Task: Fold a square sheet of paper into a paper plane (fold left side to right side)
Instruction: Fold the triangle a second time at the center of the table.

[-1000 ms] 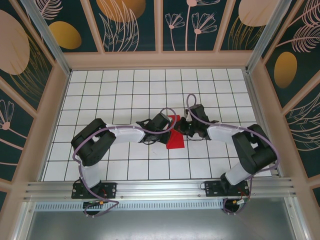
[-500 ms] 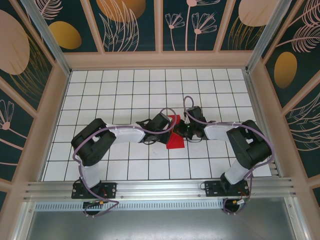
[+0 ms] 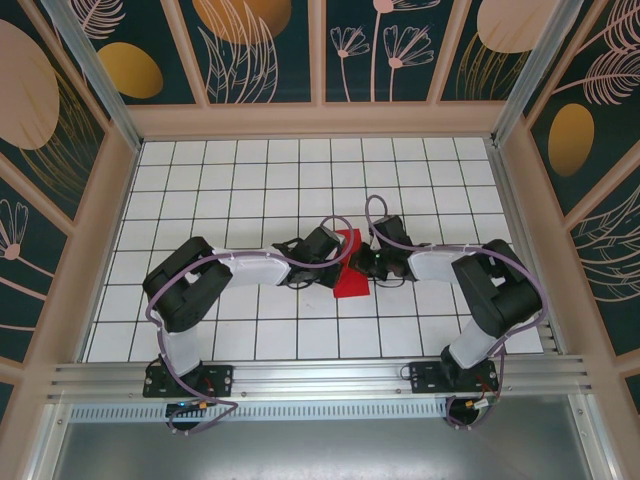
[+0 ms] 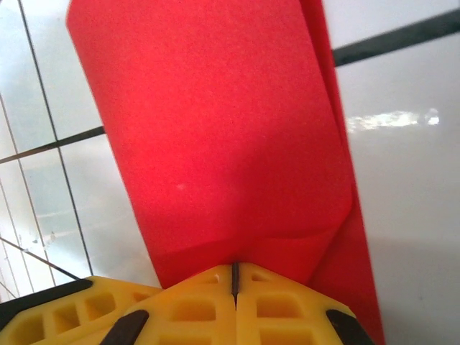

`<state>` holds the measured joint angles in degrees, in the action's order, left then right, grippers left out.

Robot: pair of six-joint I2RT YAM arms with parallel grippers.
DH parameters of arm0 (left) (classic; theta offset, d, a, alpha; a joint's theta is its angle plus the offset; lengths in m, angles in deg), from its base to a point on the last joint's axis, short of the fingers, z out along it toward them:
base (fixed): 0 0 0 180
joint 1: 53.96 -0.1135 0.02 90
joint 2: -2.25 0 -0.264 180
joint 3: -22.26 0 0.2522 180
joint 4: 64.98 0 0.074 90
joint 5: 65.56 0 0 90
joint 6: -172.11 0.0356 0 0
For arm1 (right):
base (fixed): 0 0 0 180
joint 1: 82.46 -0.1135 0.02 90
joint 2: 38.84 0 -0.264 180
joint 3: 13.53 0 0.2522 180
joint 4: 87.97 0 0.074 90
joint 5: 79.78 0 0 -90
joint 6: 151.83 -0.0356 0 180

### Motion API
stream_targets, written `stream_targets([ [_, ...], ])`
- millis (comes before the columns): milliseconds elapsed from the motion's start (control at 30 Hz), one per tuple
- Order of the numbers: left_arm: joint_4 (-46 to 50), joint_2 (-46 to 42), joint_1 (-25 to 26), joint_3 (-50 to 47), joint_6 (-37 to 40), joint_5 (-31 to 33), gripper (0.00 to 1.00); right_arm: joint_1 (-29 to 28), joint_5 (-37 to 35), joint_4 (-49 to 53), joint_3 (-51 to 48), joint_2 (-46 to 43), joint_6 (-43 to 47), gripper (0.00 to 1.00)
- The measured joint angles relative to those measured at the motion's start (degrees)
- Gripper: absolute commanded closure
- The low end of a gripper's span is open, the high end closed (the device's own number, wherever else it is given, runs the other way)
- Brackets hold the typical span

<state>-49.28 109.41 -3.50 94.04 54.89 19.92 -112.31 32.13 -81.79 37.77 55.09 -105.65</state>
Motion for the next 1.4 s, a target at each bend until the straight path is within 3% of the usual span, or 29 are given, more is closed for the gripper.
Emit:
stream_targets([
  [200,0.13,0.00,0.00,0.00,0.00,0.09,0.84,0.07,0.00,-1.60,-1.05,0.00,-0.04,0.94],
  [500,5.03,-7.21,0.00,0.02,0.24,2.62,0.58,0.11,0.00,-2.84,-1.70,-0.02,-0.04,0.95],
  [667,5.92,-14.36,0.00,-1.11,0.90,1.40,0.57,0.11,0.02,-2.84,-1.70,-0.02,-0.04,0.95],
  [800,3.41,-17.07,0.00,-5.88,0.37,-4.94,0.57,0.11,0.02,-2.84,-1.70,-0.02,-0.04,0.95],
  [1067,-3.72,-12.02,0.92,-7.10,-2.60,-16.06,0.58,0.11,0.00,-2.73,-1.64,-0.02,-0.02,0.95],
  [1400,-4.74,-4.57,1.09,-5.33,-2.60,-16.04,0.58,0.11,0.00,-2.56,-1.55,-0.02,-0.02,0.94],
])
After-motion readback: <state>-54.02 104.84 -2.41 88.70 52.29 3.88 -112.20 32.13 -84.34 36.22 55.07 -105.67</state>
